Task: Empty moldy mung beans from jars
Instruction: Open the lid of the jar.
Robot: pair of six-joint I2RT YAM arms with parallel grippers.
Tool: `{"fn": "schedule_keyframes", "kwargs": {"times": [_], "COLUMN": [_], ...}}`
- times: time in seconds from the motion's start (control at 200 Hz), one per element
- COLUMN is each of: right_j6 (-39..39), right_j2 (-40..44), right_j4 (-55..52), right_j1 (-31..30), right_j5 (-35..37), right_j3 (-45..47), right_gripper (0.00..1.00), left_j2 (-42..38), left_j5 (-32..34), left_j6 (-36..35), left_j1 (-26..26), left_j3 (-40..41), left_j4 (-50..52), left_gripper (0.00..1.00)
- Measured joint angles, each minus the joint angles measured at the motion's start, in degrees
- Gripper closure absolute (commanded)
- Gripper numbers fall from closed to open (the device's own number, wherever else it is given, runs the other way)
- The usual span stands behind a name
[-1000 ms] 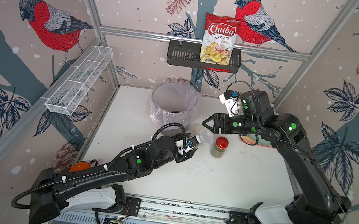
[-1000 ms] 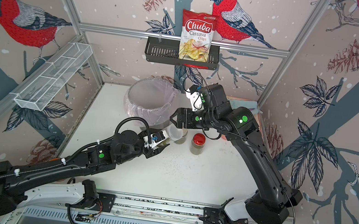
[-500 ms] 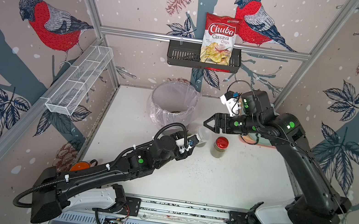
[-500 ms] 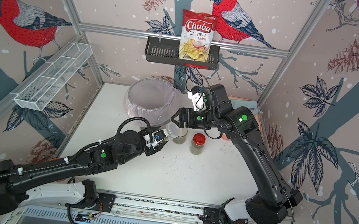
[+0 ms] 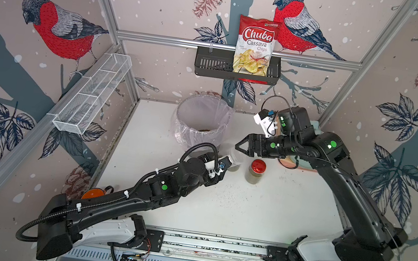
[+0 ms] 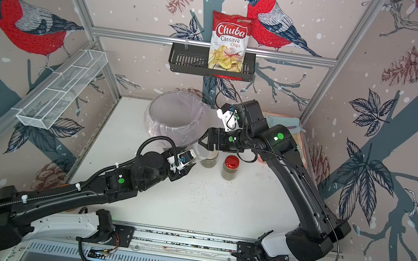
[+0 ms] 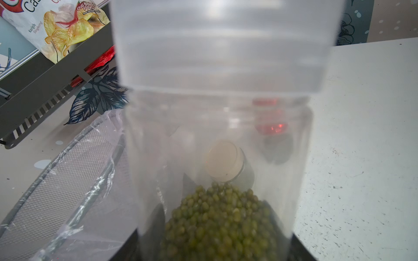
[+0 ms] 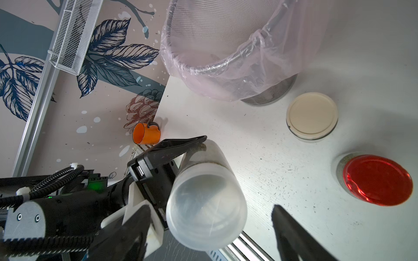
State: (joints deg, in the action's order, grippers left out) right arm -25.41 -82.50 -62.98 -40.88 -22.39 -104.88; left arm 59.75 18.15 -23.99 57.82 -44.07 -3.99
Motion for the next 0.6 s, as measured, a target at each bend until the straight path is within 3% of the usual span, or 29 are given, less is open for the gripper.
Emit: {"fn": "schedule_keyframes", "kwargs": {"times": [0.6], "right_j6": [0.0], "right_j2": [-0.1], "right_j4": [3.1], "right_j1": [-1.0], "right_j5": [-1.9], "right_j3": [3.7], "right_gripper": [0.11], "left_j2": [0.0], "left_j5": [-0.1], "left_j6": [0.0], "left_j1": [-0.2], "left_j3": [0.0], "left_j4": [0.0], "left_gripper": [0.96]}}
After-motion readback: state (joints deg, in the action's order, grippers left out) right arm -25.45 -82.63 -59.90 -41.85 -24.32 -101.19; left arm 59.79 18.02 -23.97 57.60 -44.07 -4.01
